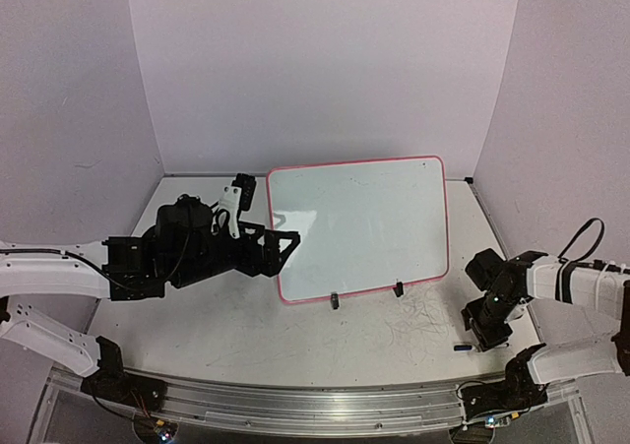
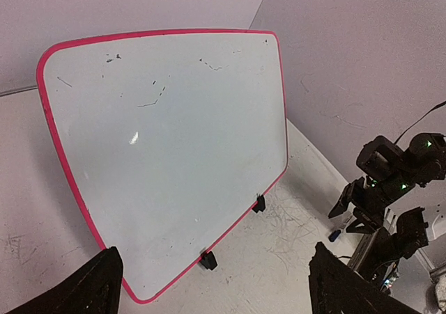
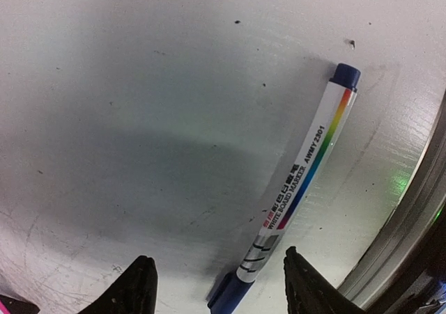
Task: Write a sentence on the whiteboard
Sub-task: Pick up the whiteboard marker from the corner of the board, then pass from the right arm to the left
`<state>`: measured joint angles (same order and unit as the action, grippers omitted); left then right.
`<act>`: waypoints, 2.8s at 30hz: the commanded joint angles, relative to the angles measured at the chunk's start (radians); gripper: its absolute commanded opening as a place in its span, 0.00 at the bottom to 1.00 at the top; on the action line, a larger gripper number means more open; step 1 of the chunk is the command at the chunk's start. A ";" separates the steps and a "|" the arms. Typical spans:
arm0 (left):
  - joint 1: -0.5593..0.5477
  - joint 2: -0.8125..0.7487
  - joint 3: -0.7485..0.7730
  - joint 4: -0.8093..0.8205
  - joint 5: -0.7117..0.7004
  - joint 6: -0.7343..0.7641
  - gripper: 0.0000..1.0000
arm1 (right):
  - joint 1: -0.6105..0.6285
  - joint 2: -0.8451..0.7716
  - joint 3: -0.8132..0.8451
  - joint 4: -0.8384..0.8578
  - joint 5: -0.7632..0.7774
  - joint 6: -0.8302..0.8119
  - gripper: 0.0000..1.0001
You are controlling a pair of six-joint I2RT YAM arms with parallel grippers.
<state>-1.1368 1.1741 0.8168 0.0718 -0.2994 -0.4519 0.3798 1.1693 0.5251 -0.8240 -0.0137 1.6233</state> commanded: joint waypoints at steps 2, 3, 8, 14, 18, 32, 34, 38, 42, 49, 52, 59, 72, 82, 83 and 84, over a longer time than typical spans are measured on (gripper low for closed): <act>0.010 0.007 0.058 0.029 0.023 0.017 0.94 | -0.005 0.022 -0.023 0.029 0.014 0.029 0.57; 0.011 0.005 0.059 0.028 0.027 0.015 0.94 | -0.005 0.025 -0.025 0.034 0.015 0.035 0.56; 0.012 -0.005 0.059 0.027 0.032 0.012 0.94 | -0.005 0.039 -0.027 0.058 0.045 0.041 0.49; 0.014 -0.002 0.059 0.028 0.038 -0.007 0.94 | -0.005 0.046 -0.042 0.096 0.040 0.039 0.26; 0.014 0.006 0.061 0.028 0.043 -0.020 0.94 | -0.005 0.048 -0.053 0.122 0.033 0.022 0.22; 0.014 0.055 0.063 0.050 0.090 -0.135 0.94 | -0.005 -0.076 -0.075 0.225 0.070 -0.101 0.04; 0.014 0.065 0.058 0.061 0.097 -0.162 0.94 | -0.005 -0.127 -0.078 0.229 0.085 -0.129 0.02; 0.014 0.097 0.064 0.076 0.112 -0.213 0.94 | -0.004 -0.248 -0.111 0.261 0.083 -0.203 0.00; 0.014 0.152 0.094 0.078 0.137 -0.256 0.94 | -0.004 -0.362 -0.130 0.391 0.027 -0.395 0.00; 0.014 0.270 0.178 0.111 0.211 -0.307 0.93 | -0.001 -0.478 -0.162 1.034 -0.409 -0.865 0.00; 0.015 0.342 0.232 0.179 0.288 -0.322 0.91 | 0.009 -0.495 -0.164 1.171 -0.491 -0.911 0.00; 0.014 0.491 0.296 0.523 0.485 -0.384 0.87 | 0.076 -0.437 -0.194 1.595 -0.585 -0.773 0.00; -0.003 0.632 0.377 0.729 0.584 -0.377 0.77 | 0.276 -0.234 -0.042 1.690 -0.469 -0.710 0.00; -0.020 0.543 0.279 0.728 0.438 -0.313 0.76 | 0.292 -0.182 -0.040 1.685 -0.422 -0.707 0.00; -0.019 0.526 0.256 0.726 0.400 -0.312 0.77 | 0.292 -0.183 -0.043 1.684 -0.412 -0.706 0.00; -0.017 0.513 0.238 0.725 0.376 -0.315 0.77 | 0.293 -0.180 -0.043 1.684 -0.407 -0.706 0.00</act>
<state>-1.1361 1.7916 1.1121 0.7435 0.1819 -0.7942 0.6635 0.9825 0.4522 0.8297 -0.4686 0.9182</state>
